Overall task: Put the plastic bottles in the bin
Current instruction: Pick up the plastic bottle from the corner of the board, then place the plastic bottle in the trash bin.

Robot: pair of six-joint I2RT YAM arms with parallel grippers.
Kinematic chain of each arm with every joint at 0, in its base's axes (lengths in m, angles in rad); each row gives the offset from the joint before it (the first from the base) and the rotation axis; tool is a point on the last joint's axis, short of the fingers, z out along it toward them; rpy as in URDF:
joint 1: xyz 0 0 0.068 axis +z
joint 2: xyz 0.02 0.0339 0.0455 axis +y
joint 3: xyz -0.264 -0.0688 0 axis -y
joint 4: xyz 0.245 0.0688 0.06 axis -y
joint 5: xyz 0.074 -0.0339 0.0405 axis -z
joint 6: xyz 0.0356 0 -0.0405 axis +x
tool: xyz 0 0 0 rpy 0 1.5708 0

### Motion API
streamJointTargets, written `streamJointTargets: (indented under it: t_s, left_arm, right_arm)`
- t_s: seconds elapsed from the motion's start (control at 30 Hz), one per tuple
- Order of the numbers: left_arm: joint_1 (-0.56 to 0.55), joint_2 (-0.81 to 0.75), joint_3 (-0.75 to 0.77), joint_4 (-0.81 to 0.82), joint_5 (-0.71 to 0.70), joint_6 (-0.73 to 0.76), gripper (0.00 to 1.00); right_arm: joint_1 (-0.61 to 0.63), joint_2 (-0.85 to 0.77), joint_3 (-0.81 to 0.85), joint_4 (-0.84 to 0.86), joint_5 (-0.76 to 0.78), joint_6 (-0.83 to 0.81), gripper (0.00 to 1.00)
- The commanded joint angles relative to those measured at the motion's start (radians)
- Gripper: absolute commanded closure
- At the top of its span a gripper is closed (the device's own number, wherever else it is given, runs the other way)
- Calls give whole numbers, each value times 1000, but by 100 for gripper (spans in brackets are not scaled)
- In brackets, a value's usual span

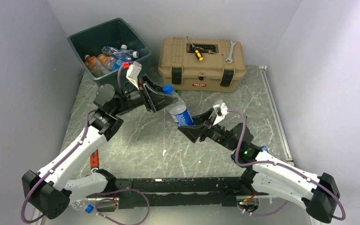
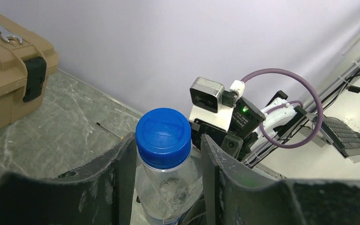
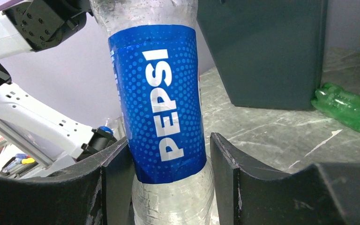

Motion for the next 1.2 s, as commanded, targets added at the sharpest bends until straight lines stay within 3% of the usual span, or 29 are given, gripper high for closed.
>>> streamJointTargets:
  t_s: [0.0,0.07,0.23,0.27,0.5,0.63,0.8,1.0,1.1,1.17]
  left_arm:
    - [-6,-36,36,20,-25,34,77]
    - [-7,-42,41,7,-34,43,98]
    - [-6,-52,75,-66,-65,89,100]
    - [-7,-58,82,-92,-86,105,100]
    - [-7,-72,287,-370,-245,360,100]
    - [-7,-38,520,-573,-402,563,100]
    - [-7,13,707,-674,-668,819,100]
    - [5,261,979,-747,-1011,1074,100]
    - [60,412,1116,-770,-1056,1095,100]
    - [149,499,1196,-779,-1049,1016,100]
  right_arm:
    - [17,1,3,66,-1,-19,64]
    - [18,-2,11,41,1,-18,58]
    - [18,-23,39,-45,32,-2,15]
    - [19,-33,46,-65,40,2,2]
    - [18,-123,222,-346,58,-53,0]
    - [18,-192,338,-577,72,-124,0]
    - [18,-324,354,-722,178,-151,0]
    - [18,-398,280,-777,304,-133,0]
    - [18,-390,263,-786,327,-109,0]
    - [18,-382,257,-790,335,-97,0]
